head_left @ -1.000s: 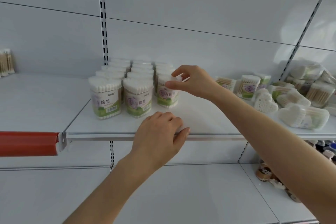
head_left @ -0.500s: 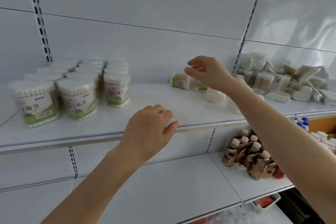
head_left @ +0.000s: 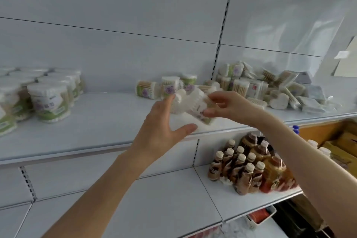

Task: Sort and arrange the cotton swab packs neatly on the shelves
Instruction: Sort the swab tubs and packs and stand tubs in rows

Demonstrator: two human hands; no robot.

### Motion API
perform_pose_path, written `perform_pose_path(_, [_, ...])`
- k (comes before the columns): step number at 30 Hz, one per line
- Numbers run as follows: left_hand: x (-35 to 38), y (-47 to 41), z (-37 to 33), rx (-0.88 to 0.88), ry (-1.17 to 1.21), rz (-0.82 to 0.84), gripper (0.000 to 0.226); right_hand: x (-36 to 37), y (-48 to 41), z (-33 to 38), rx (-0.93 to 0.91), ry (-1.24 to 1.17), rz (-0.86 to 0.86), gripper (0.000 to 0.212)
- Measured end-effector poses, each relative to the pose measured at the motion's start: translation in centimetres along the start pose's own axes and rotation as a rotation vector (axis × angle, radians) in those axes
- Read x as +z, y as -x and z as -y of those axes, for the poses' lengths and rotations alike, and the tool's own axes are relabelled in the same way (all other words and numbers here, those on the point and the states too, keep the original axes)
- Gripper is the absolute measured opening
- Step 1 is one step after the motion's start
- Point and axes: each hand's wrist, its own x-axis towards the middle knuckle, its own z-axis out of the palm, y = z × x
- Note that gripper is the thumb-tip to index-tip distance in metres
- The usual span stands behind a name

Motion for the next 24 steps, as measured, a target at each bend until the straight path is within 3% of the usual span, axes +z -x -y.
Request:
perform_pose_path(2, [0.1,-0.5,-0.6,-0.042,0.159,-0.028,0.079,0.3,0.0,1.3,-0.06,-0.18,0.127,0.012])
perform_pose_path(4, [-0.4,-0.6,-0.8,-0.072,0.262,-0.066,0.068,0.5,-0.6,1.8,-0.059,-0.303,0.232,0.02])
perform_pose_path(6, [-1.4,-0.4,-0.5,-0.107,0.265,-0.1,0.064,0.6,-2.3,1.7,-0.03,-0.316,0.161,0.022])
perform_pose_path(9, [-3.1,0.8,0.0,-0.161,0.285,-0.197,0.052,1.6,-5.9,0.7,0.042,0.125,-0.082,0.047])
perform_pose_path(12, [-5.0,2.3,0.3,-0.215,0.293,-0.283,0.055,3.8,-8.0,-0.1,0.116,0.267,0.005,0.07])
perform_pose_path(17, [-7.3,4.7,0.3,-0.266,0.279,-0.365,0.052,4.8,-8.4,0.7,0.041,0.079,-0.01,0.057])
perform_pose_path(20, [-8.0,5.7,0.3,-0.279,0.303,-0.372,0.052,4.9,-8.3,3.0,0.015,-0.25,0.132,0.031])
perform_pose_path(24, [-9.6,7.1,1.0,-0.276,0.329,-0.354,0.055,6.2,-8.7,5.9,0.074,-0.32,0.337,0.034])
